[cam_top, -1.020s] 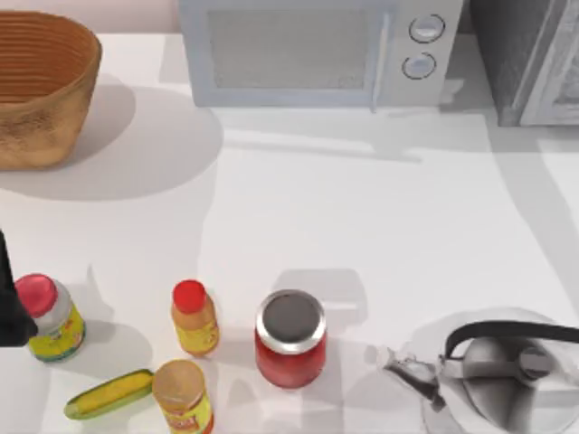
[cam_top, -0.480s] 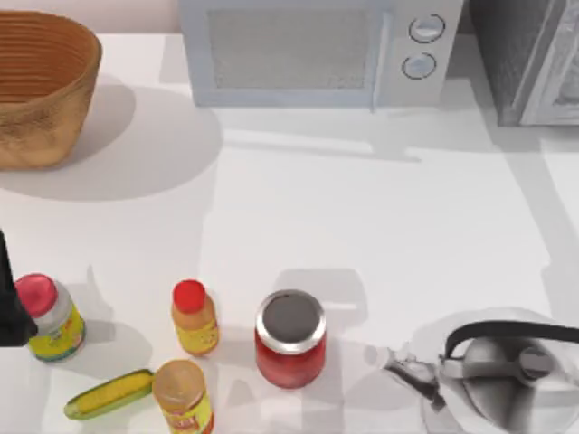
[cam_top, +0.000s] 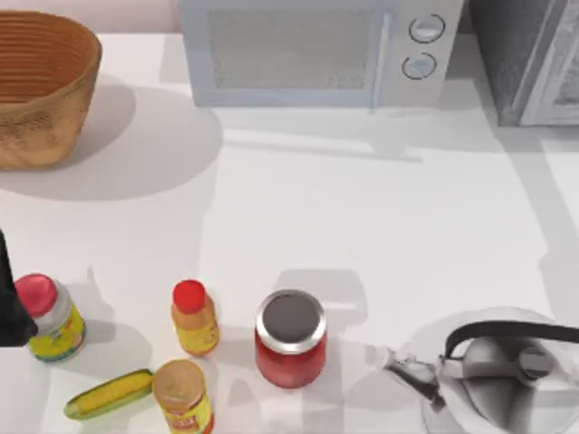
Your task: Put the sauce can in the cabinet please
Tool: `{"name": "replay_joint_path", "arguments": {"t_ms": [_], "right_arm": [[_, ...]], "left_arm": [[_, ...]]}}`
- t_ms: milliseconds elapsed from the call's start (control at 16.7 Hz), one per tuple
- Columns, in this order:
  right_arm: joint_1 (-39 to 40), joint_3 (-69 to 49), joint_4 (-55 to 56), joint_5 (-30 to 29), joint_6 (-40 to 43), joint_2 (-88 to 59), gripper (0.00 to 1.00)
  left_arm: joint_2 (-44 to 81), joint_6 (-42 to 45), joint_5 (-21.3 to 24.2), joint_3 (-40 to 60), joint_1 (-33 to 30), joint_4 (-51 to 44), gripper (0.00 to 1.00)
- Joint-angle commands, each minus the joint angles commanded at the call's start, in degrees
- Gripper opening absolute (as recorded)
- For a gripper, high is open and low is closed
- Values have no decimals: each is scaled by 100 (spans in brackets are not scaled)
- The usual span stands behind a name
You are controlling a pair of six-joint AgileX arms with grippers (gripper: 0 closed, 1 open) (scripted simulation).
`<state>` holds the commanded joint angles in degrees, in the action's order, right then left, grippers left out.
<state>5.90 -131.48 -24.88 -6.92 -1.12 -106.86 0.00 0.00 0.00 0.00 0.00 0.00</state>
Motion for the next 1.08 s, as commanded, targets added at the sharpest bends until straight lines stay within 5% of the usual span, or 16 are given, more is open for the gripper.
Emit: {"name": "replay_joint_path", "arguments": {"t_ms": [720, 1080], "right_arm": [[0, 0, 0, 0, 0, 0, 98], [0, 0, 0, 0, 0, 0, 100]], "left_arm": [[0, 0, 0, 0, 0, 0, 100], [0, 0, 0, 0, 0, 0, 100]]}}
